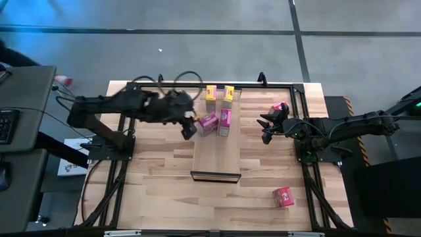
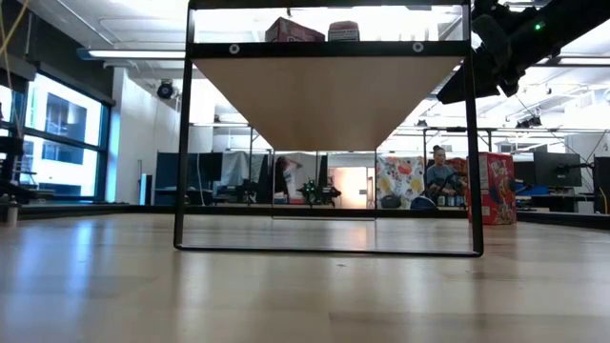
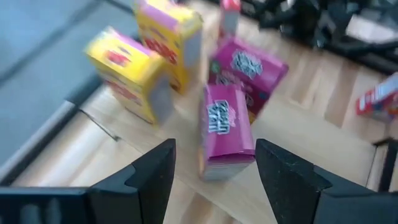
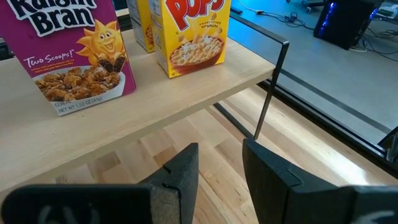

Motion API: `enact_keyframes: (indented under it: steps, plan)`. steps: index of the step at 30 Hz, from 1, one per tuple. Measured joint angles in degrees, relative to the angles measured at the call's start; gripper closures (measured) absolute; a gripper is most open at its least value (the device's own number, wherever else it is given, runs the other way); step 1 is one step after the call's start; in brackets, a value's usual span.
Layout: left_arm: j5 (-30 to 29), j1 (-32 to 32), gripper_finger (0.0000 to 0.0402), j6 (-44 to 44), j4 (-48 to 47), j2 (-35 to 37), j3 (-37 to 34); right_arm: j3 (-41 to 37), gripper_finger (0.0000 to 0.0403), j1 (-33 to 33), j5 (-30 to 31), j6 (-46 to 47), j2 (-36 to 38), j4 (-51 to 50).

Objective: Stack cereal on shelf
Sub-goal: Put the purple cereal box on the shelf

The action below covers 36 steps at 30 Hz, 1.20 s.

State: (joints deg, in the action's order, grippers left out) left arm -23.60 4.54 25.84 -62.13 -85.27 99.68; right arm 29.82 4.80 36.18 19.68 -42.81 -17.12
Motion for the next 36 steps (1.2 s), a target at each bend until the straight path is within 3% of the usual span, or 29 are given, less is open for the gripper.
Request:
enact_keyframes:
  steps: [3, 6, 10, 13, 19, 23, 28, 36]
  plan:
    - [-8.9, 2.9, 0.0204, -0.6, -0.6, 3.2, -0.4, 0.0, 0.0288, 0.0, 0.0, 0.0, 0.0, 0.0]
    - [-18.3, 6.0, 0.0243, -0.6, 0.1, 6.2, -4.6, 0.0, 0.0288, 0.0, 0.0, 0.5, 0.0, 0.0]
    - [-20.1, 7.2, 0.0332, 1.8, 4.9, 9.4, -17.4, 0.0, 0.0288, 0.0, 0.0, 1.1, 0.0, -0.2]
    - [-20.1, 6.1, 0.0390, 2.4, 13.4, 12.0, -29.0, 0.0, 0.0288, 0.0, 0.0, 1.1, 0.0, -0.2]
    - [-21.5, 3.0, 0.0399, -1.5, 39.6, 17.0, -47.0, 0.0, 0.0288, 0.0, 0.0, 1.0, 0.0, -0.2]
    - [-17.2, 0.8, 0.0401, -5.7, 55.8, 18.2, -54.6, 0.0, 0.0288, 0.0, 0.0, 1.0, 0.0, -0.2]
    - [-11.8, -1.4, 0.0401, -6.0, 65.2, 16.8, -58.4, 0.0, 0.0288, 0.0, 0.0, 0.9, 0.0, -0.2]
    - [-9.7, -1.7, 0.0401, -7.6, 72.0, 12.7, -58.8, 0.0, 0.0288, 0.0, 0.0, 0.9, 0.0, -0.2]
